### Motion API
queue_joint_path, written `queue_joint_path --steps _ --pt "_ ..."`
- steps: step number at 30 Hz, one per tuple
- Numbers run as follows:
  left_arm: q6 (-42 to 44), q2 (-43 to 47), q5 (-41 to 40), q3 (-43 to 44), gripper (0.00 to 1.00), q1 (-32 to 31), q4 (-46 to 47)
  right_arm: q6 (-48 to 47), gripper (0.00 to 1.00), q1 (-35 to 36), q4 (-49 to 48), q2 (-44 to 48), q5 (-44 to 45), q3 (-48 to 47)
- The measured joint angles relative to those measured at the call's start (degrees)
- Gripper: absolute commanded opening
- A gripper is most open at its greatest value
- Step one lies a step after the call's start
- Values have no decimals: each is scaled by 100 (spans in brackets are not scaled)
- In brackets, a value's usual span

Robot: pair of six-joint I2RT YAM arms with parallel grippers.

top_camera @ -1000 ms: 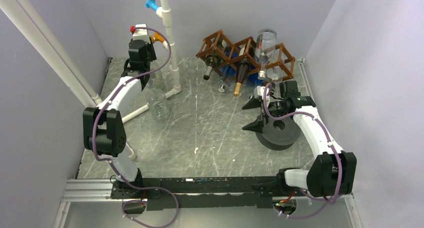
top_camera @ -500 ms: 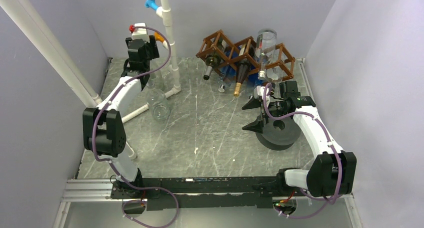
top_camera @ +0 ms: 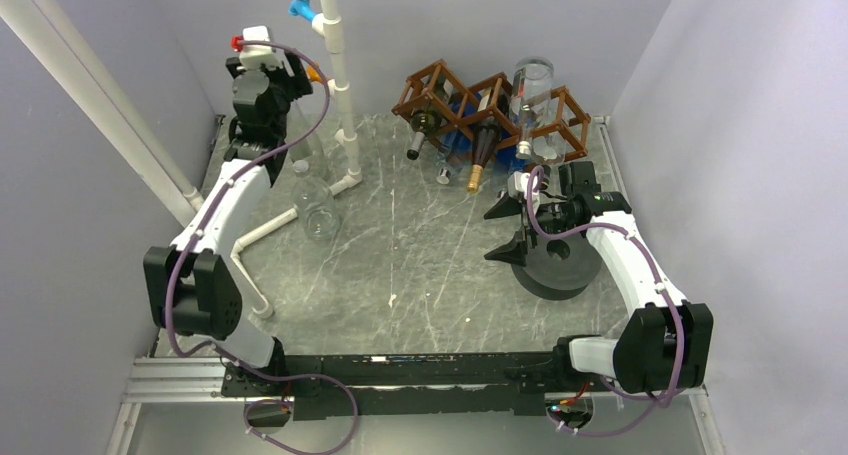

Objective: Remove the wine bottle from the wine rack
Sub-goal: Pick up the wine bottle from the wine rack.

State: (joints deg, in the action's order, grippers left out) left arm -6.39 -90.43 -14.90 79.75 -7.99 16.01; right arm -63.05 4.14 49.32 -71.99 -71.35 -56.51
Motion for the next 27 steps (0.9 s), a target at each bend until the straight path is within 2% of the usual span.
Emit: queue_joint_path --steps 11,17,27 --pt "-409 678 420 -2 89 4 57 -46 100 0 44 0 -74 2" --pt "-682 1027 966 -136 99 4 -105 -63 100 -4 66 0 -74 0" --pt "-1292 1545 2041 -546 99 4 -181 -105 100 -48 94 2 -76 0"
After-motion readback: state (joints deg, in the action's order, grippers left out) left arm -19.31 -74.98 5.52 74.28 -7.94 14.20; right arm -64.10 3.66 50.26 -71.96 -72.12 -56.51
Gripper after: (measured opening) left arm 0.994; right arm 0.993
